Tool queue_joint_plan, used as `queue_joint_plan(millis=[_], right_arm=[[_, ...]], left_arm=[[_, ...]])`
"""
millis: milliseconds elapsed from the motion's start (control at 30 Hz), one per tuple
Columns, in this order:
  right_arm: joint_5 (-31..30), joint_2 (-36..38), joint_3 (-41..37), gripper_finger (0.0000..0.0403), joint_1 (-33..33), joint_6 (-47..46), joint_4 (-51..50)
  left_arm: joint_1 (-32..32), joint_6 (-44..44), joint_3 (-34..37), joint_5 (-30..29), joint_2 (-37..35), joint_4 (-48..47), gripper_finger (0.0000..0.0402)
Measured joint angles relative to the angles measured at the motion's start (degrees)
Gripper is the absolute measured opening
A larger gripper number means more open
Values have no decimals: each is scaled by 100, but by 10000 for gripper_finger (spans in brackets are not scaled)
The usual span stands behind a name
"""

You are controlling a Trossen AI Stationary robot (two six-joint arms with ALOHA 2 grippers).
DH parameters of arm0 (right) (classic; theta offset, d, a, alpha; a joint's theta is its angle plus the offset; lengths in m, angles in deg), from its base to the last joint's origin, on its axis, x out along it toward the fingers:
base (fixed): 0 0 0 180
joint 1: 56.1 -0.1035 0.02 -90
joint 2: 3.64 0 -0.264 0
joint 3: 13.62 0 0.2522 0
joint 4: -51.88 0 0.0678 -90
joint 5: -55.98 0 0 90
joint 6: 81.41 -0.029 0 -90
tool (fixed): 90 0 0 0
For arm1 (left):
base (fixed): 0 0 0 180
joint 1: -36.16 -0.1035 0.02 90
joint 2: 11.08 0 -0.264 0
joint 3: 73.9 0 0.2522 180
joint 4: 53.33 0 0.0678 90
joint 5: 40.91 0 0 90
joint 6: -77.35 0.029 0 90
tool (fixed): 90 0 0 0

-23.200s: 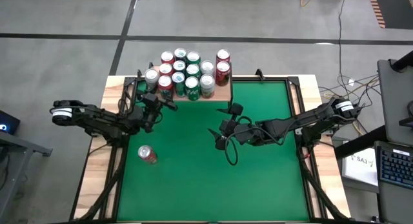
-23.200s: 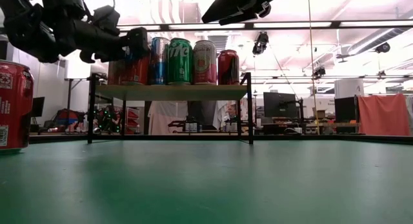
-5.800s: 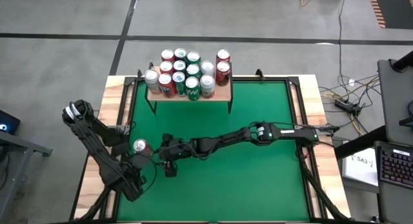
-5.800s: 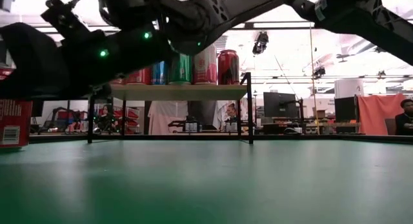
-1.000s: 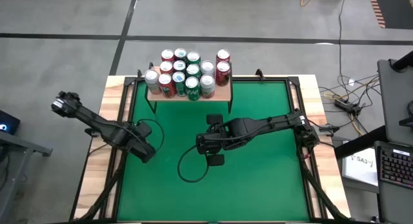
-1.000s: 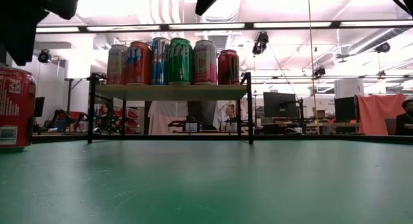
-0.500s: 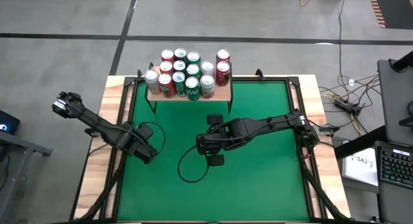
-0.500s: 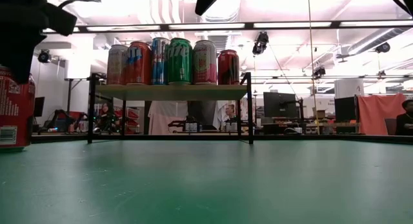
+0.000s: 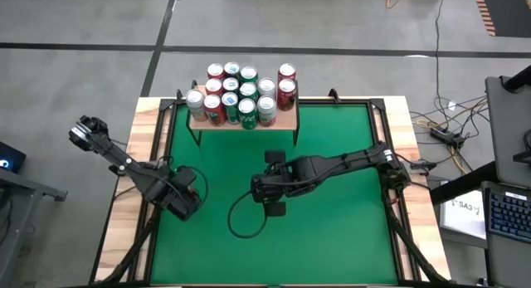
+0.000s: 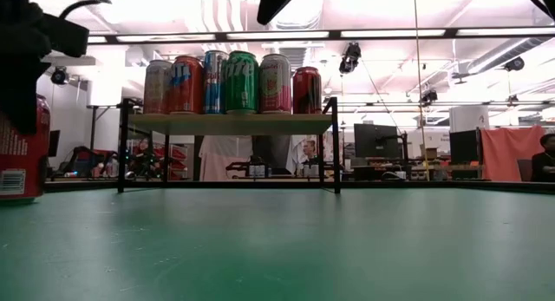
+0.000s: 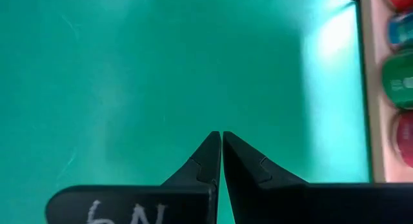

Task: Place canned beverage on shelf
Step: Put the red can on the shelf

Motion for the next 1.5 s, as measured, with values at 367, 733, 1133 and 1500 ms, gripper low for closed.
queue_joint_plan(millis=[367,733,1133,1500], right_arm=[[5,-1,-887,9,-278,-216,425],[68,648,-2418,9,-848,-25,2543],[328,2530,-5355,9,-1110,327,6386],[300,2512,-5301,81,-1038,-52,6111]], left_arm=[[406,378,-383,-634,17,188,292],[879,7131,-1181,-2307,7,4054,297],[375,9632,-1158,-1418,156,5683,293],[-262,9615,-1158,-1225,693,5670,298]])
